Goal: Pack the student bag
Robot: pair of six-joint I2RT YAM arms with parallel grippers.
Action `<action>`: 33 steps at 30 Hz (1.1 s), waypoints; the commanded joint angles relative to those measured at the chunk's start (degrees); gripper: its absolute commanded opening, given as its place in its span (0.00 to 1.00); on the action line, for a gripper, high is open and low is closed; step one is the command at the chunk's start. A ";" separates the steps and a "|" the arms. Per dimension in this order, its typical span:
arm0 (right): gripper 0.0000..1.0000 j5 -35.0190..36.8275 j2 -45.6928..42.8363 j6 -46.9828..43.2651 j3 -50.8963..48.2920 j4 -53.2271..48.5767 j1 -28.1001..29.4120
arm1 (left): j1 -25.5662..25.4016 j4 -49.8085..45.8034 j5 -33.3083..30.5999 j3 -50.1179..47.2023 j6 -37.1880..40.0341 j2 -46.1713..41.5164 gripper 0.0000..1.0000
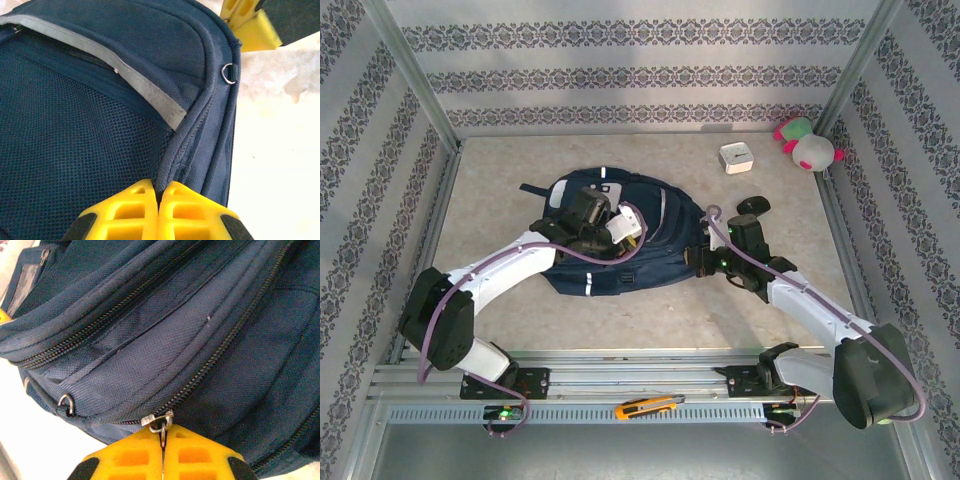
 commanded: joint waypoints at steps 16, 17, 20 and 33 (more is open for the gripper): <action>0.00 2.78 1.43 10.82 -3.07 2.83 12.52 | 1.27 -11.24 -30.93 -10.31 -53.32 -17.04 0.66; 0.00 4.00 1.35 12.77 -3.64 3.76 15.27 | 2.84 -12.90 -31.24 -15.12 -63.26 -20.41 0.64; 0.00 5.42 1.22 15.67 -3.67 5.20 19.66 | 7.41 -10.94 -27.99 -21.04 -68.84 -22.55 0.63; 0.00 9.64 8.74 20.16 1.70 9.12 32.03 | 21.44 11.67 -19.46 -14.80 -56.12 -5.25 0.66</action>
